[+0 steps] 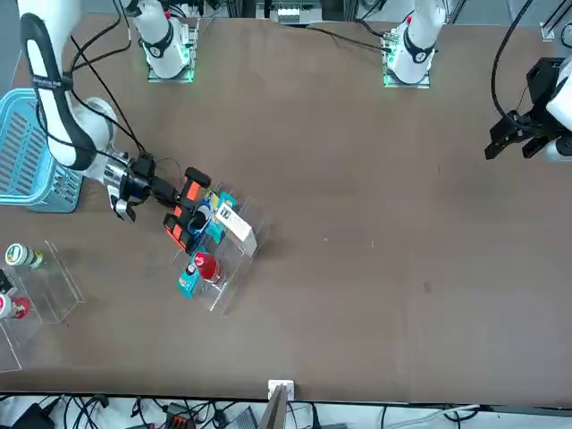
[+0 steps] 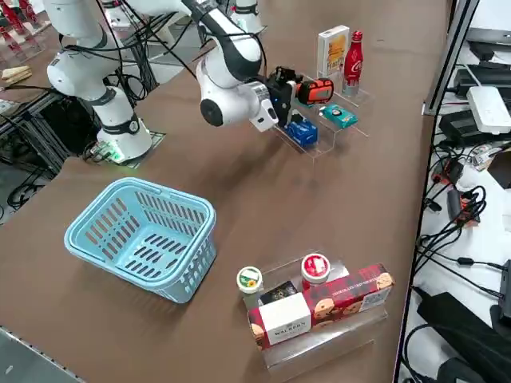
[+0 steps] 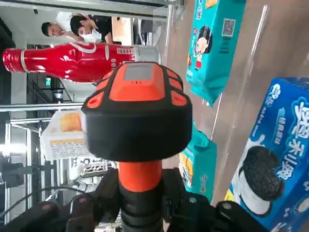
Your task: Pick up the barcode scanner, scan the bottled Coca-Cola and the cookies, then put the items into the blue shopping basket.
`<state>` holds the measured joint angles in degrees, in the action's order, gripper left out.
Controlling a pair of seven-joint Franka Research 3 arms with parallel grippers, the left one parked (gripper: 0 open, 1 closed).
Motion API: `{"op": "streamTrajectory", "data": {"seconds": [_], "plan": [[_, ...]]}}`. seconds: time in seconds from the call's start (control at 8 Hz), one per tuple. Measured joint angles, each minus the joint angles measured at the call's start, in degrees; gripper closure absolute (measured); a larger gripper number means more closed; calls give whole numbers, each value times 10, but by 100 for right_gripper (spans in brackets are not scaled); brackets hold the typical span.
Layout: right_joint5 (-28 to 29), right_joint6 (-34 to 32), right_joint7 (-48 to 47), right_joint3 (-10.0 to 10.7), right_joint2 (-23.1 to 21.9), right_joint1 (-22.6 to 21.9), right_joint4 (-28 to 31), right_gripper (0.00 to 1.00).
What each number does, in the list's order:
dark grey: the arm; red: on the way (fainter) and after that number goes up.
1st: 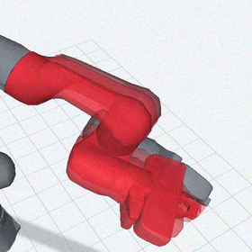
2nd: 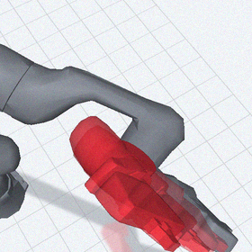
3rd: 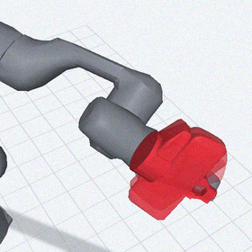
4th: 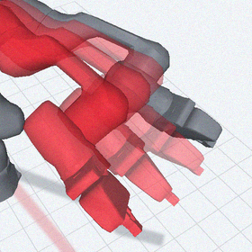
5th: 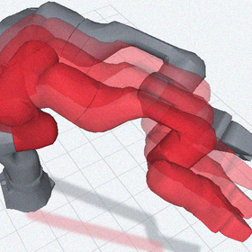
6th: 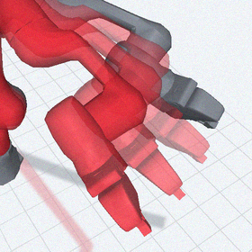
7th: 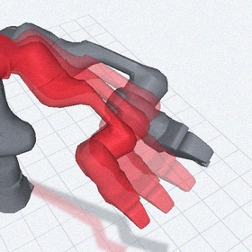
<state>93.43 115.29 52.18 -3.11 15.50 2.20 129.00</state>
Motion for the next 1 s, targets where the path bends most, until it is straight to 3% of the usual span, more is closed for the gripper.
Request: {"op": "streamTrajectory", "data": {"seconds": [1.0], "plan": [[28, 0, 6, 0, 0, -11, -2, 57]]}}
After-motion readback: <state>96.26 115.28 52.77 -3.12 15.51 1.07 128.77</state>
